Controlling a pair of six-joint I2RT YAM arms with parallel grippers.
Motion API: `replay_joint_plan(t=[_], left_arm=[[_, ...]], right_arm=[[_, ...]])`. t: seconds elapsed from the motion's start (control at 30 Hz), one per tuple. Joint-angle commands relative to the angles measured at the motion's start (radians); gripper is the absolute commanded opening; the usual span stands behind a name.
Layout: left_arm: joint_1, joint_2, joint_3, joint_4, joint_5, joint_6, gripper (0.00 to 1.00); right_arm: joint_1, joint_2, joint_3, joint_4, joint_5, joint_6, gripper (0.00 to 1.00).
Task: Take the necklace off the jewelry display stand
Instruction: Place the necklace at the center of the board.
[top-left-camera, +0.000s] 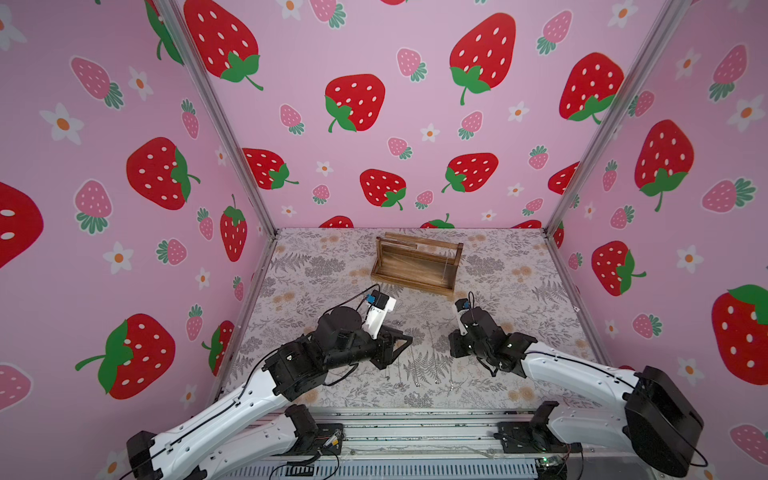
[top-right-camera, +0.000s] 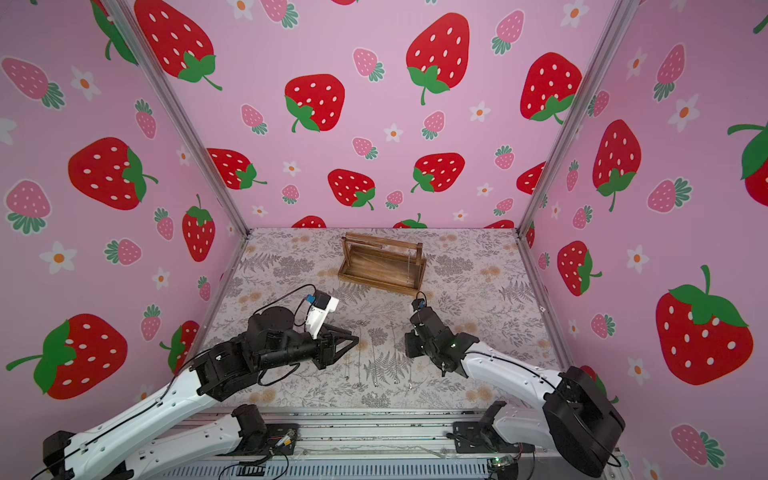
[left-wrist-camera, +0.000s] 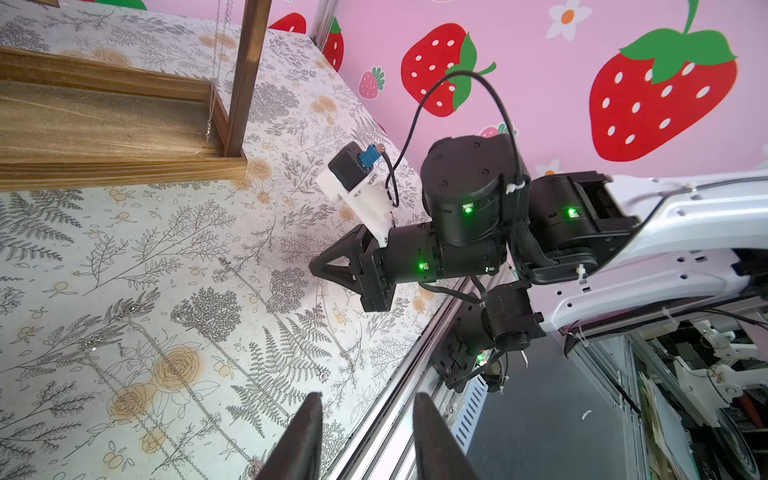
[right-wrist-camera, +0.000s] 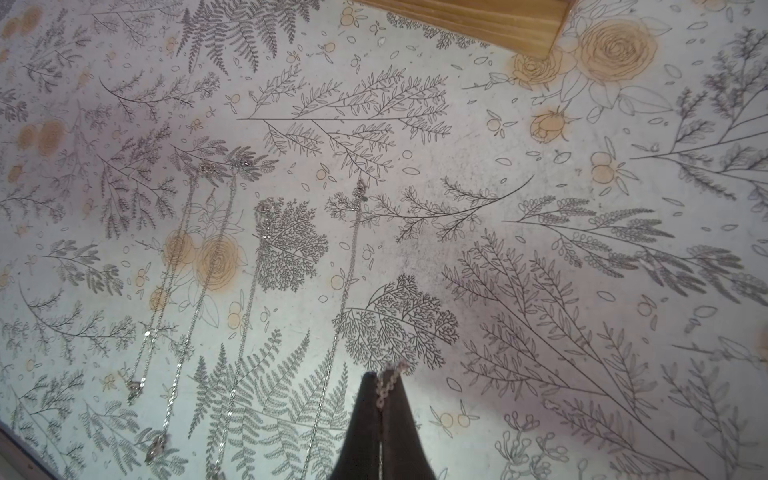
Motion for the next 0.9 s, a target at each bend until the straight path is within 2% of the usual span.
replay_joint_plan(t=[0.0,0.77,0.87], left_arm=[[-0.004,-0.009,-0.007,0.017,-0.009,0.013,0.38],[-0.005,0.014,-0.013,0.041,0.007,0.008,0.4],[-0.005,0.014,-0.015,0.042,0.006,0.007,0.4]], right_arm=[[-0.013,0.045,0.028,0.052,-0.027,-0.012,0.0],[-0.075,0.215,0.071,0.117,-0.061,-0.031,0.0],[-0.081,0.228,0.075,0.12,-0.063,-0.031,0.05]])
